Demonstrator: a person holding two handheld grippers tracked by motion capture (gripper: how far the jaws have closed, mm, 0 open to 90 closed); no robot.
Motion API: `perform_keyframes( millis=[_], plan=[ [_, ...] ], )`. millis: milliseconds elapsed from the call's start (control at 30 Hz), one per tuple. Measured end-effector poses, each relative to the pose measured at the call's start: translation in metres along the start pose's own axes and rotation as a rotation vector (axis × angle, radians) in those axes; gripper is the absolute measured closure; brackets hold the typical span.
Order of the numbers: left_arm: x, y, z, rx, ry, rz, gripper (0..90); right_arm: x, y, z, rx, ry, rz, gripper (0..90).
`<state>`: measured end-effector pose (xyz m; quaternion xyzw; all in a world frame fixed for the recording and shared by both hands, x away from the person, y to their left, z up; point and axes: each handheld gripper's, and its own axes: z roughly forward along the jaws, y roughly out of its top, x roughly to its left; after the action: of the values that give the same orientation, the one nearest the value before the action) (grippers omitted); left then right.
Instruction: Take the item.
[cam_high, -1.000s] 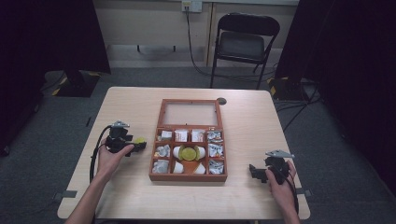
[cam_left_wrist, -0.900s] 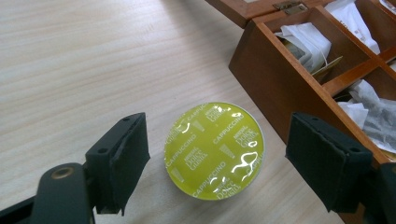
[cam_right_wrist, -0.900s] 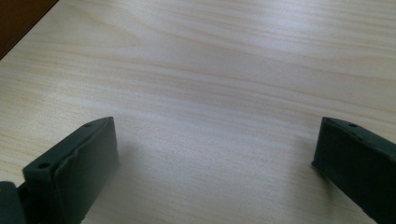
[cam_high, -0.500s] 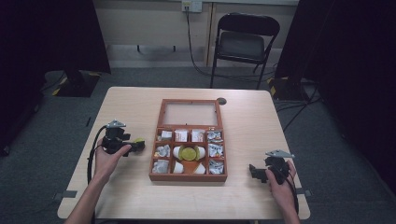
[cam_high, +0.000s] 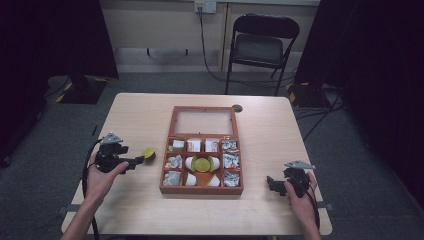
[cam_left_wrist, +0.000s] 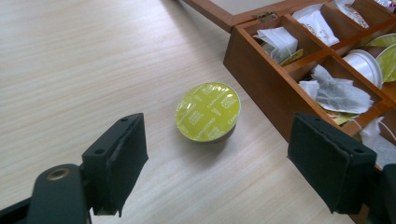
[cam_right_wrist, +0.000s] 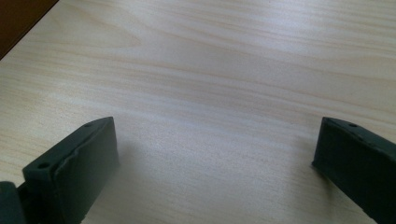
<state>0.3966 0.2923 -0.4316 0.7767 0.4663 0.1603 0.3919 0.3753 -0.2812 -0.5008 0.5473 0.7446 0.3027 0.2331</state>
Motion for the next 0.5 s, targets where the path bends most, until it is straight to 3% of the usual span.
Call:
perform_keyframes(
  millis=[67, 133, 267, 367, 467, 500],
  plan=[
    [0.000, -0.003, -0.005, 0.001, 0.004, -0.001, 18.9, 0.000, 0.000, 0.000, 0.000, 0.000, 0.000, 0.0],
    [0.001, -0.007, -0.010, 0.000, 0.049, -0.013, 18.6, 0.000, 0.000, 0.000, 0.000, 0.001, 0.000, 0.0],
    [0.007, -0.015, -0.014, 0.001, 0.065, -0.056, 18.0, 0.000, 0.000, 0.000, 0.000, 0.000, 0.000, 0.0],
    [0.012, -0.027, -0.014, 0.034, 0.081, -0.089, 18.0, 0.000, 0.000, 0.000, 0.000, 0.000, 0.000, 0.0],
    [0.017, -0.040, -0.013, 0.044, 0.109, -0.083, 18.9, 0.000, 0.000, 0.000, 0.000, 0.000, 0.000, 0.0],
    [0.021, -0.046, -0.014, 0.059, 0.140, -0.085, 19.1, 0.000, 0.000, 0.000, 0.000, 0.000, 0.000, 0.0]
  ],
)
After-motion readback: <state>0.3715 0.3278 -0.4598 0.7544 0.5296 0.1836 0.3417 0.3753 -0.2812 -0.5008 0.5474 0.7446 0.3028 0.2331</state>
